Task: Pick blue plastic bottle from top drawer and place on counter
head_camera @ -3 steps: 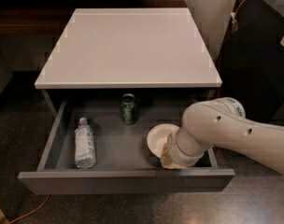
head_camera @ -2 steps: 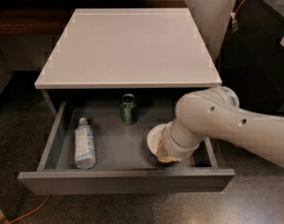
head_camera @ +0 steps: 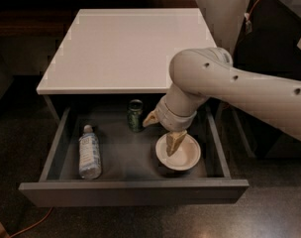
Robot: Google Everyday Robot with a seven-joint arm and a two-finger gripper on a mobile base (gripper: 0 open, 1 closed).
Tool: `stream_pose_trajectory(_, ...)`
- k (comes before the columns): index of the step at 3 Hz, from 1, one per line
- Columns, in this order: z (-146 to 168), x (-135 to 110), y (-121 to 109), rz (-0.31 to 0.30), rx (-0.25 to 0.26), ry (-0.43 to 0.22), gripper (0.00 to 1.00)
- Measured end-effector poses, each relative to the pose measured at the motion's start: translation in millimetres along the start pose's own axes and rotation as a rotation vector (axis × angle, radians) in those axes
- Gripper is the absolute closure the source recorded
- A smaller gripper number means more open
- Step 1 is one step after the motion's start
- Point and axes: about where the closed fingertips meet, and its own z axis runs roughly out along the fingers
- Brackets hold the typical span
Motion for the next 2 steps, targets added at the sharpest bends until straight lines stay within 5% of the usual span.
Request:
stream_pose_trajectory(1,4,-22,-23,-0.251,-0.064,-0.068,0.0)
stream_pose_trajectory(2,16,-48,-17,-0.469,-0.135,-0.102,0.0)
